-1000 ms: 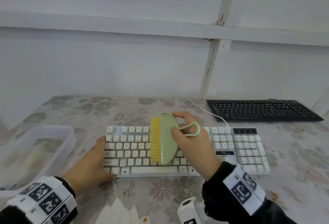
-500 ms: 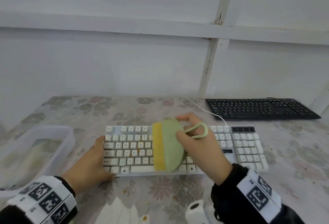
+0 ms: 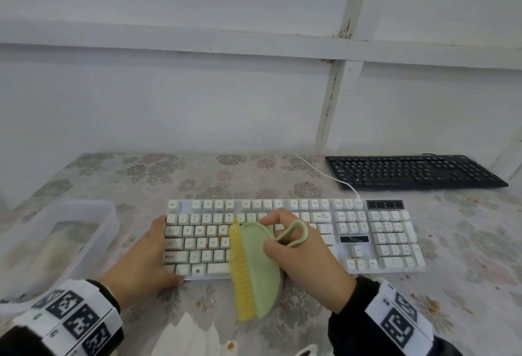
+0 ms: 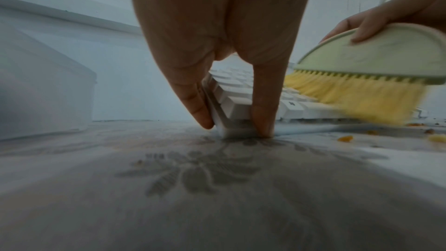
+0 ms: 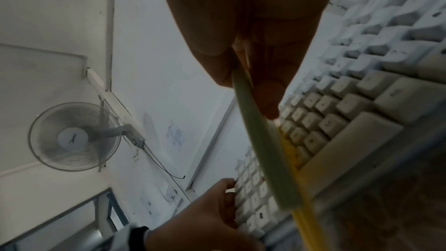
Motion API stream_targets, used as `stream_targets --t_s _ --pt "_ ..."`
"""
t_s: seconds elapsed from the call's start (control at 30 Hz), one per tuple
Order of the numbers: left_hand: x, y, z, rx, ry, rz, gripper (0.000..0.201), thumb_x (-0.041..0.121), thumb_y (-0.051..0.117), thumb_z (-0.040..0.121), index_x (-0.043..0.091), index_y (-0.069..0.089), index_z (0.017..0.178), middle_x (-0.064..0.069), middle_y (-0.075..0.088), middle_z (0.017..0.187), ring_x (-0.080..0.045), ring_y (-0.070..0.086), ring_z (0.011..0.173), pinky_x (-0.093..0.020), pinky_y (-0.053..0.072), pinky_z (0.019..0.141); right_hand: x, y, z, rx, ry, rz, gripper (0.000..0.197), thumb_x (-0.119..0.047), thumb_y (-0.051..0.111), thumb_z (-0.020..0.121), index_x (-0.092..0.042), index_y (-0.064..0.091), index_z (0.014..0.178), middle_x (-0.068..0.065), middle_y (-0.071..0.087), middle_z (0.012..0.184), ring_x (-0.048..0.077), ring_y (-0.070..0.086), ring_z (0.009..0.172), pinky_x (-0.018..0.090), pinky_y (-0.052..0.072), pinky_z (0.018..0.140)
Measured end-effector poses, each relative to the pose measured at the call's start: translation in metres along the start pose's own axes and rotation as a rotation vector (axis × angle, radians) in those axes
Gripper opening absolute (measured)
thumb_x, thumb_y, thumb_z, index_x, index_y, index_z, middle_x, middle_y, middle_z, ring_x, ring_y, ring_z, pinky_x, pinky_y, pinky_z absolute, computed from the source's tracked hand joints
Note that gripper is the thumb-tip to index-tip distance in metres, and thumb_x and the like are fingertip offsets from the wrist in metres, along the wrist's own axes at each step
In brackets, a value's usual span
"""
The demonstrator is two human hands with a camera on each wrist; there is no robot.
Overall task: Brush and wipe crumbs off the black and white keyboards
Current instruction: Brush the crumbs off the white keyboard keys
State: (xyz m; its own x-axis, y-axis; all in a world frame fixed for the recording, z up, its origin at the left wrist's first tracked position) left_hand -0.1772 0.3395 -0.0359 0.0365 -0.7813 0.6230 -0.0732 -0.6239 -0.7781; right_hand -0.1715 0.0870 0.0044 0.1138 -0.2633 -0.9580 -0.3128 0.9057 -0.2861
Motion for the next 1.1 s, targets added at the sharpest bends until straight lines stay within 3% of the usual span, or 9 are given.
stream_targets --t_s 0.13,0.3,0.4,0.57,0.67,0.77,0.9,0.97,1.1 --pt "-0.002 0.000 0.001 0.001 0.001 0.016 0.089 0.018 0.078 0.063 0.024 0.023 0.132 0.012 0.049 0.114 0.001 0.052 0.094 -0.009 0.043 0.066 -0.013 -0.013 0.001 0.045 -0.007 0.015 0.024 -0.003 0.054 0.083 -0.022 0.063 0.092 -0.005 0.044 0.055 0.015 0.039 0.055 0.025 0.034 0.048" --pt "-0.001 0.001 0.001 0.004 -0.004 0.018 0.089 0.018 0.079 0.062 0.023 0.023 0.132 0.011 0.050 0.114 0.001 0.053 0.094 -0.008 0.044 0.066 -0.032 -0.008 0.017 0.172 -0.127 0.136 0.026 -0.004 0.052 0.091 -0.023 0.057 0.108 -0.004 0.065 0.065 0.011 0.059 0.056 0.026 0.048 0.046" --pt "-0.001 0.001 0.002 0.008 0.004 0.007 0.088 0.017 0.078 0.063 0.022 0.024 0.132 0.014 0.049 0.112 0.003 0.053 0.094 -0.009 0.045 0.067 -0.028 0.006 0.026 0.175 -0.143 0.067 0.025 -0.007 0.050 0.092 -0.027 0.054 0.106 0.010 0.062 0.072 0.016 0.053 0.057 0.029 0.044 0.047" --pt "-0.001 0.001 0.002 0.009 0.008 0.005 0.089 0.016 0.078 0.063 0.023 0.023 0.132 0.016 0.048 0.110 0.003 0.052 0.093 -0.008 0.045 0.066 -0.014 0.020 0.018 0.078 -0.080 0.075 0.018 -0.005 0.049 0.090 -0.019 0.055 0.100 -0.006 0.048 0.056 0.004 0.039 0.045 0.019 0.035 0.045" --pt "-0.003 0.001 0.001 0.005 0.002 0.010 0.091 0.017 0.079 0.062 0.022 0.022 0.134 0.011 0.051 0.114 0.000 0.053 0.095 -0.008 0.044 0.066 -0.007 0.023 0.009 0.018 -0.047 0.056 0.020 -0.004 0.049 0.088 -0.019 0.055 0.100 -0.003 0.043 0.058 0.004 0.033 0.046 0.017 0.031 0.046" --pt "-0.002 0.002 0.001 0.014 0.013 0.005 0.090 0.017 0.079 0.062 0.023 0.023 0.132 0.015 0.049 0.112 0.003 0.052 0.093 -0.006 0.043 0.066 -0.013 0.016 0.005 -0.028 -0.034 0.048 0.021 -0.004 0.049 0.087 -0.021 0.056 0.095 -0.003 0.044 0.058 0.006 0.034 0.045 0.018 0.033 0.044" --pt "-0.003 0.001 0.001 0.008 0.016 -0.005 0.091 0.018 0.079 0.062 0.023 0.023 0.133 0.015 0.049 0.114 0.003 0.052 0.095 -0.006 0.044 0.067 -0.028 0.004 0.010 0.066 -0.115 0.099 0.023 -0.004 0.050 0.088 -0.022 0.058 0.099 0.002 0.051 0.061 0.013 0.040 0.051 0.026 0.035 0.046" --pt "-0.004 0.001 0.002 0.003 0.006 -0.003 0.093 0.018 0.079 0.062 0.022 0.022 0.135 0.012 0.050 0.115 0.000 0.053 0.097 -0.008 0.045 0.067 -0.029 0.003 0.018 0.143 -0.145 0.116 0.023 -0.005 0.050 0.090 -0.024 0.056 0.103 -0.002 0.052 0.061 0.014 0.045 0.053 0.029 0.039 0.047" --pt "-0.003 0.002 0.002 0.006 -0.003 0.005 0.094 0.018 0.079 0.062 0.022 0.020 0.135 0.010 0.049 0.116 -0.003 0.053 0.097 -0.010 0.045 0.067 -0.023 0.014 0.024 0.120 -0.114 0.060 0.022 -0.007 0.049 0.091 -0.024 0.054 0.103 0.002 0.051 0.061 0.012 0.042 0.050 0.026 0.037 0.047"
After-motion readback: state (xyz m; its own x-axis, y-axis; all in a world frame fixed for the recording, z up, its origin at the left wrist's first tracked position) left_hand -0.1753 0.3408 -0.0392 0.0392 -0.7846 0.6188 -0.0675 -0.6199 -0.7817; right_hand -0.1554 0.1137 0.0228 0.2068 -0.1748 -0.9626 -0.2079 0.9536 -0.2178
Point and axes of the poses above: each hand's wrist, its own z-axis towards the middle knuckle, its own y-axis out of the palm, x = y × z, the point moved 1 cm from there along z, towards the middle knuckle
